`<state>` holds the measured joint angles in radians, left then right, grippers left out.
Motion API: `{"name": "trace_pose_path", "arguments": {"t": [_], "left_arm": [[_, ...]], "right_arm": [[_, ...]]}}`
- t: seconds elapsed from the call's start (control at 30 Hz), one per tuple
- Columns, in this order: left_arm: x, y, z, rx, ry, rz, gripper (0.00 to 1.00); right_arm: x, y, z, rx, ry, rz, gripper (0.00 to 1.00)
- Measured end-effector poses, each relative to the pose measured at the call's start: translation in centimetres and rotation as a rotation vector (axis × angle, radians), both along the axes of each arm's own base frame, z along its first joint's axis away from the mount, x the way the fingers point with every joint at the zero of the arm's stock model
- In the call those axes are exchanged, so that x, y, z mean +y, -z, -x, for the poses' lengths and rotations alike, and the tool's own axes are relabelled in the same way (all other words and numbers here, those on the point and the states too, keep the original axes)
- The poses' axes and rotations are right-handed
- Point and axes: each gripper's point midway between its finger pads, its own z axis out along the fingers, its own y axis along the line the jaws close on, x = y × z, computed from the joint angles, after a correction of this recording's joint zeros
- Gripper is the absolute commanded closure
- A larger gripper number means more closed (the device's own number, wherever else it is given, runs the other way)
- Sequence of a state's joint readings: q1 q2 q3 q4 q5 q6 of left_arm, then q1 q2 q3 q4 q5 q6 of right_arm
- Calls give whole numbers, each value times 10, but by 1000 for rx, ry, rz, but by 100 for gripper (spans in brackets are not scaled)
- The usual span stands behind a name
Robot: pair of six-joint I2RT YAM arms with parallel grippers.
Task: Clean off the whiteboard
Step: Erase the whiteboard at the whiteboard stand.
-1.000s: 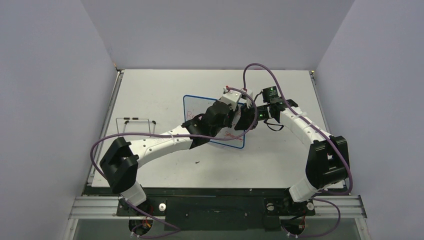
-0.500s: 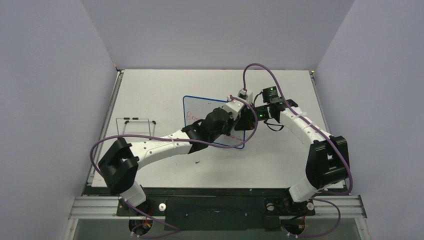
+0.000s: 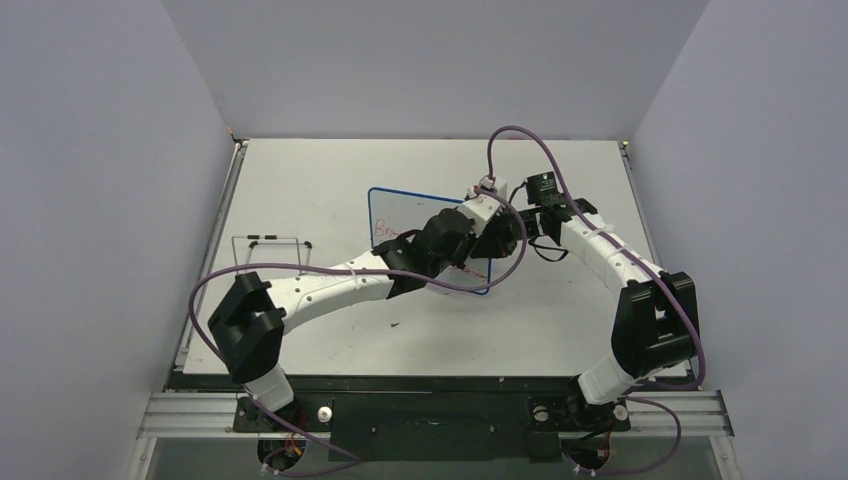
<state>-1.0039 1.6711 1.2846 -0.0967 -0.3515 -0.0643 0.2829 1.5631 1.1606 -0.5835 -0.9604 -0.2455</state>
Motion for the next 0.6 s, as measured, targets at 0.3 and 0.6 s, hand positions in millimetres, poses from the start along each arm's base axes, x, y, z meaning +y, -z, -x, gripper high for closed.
{"name": "trace_pose_path", "arguments": {"t": [0.3, 0.6], "left_arm": [[0, -12, -8, 8, -21, 11, 100], [0, -22, -18, 25, -73, 89, 100]], "right_arm": [[0, 0, -3, -12, 4, 2, 100], [0, 0, -3, -7, 8, 1, 100]]}}
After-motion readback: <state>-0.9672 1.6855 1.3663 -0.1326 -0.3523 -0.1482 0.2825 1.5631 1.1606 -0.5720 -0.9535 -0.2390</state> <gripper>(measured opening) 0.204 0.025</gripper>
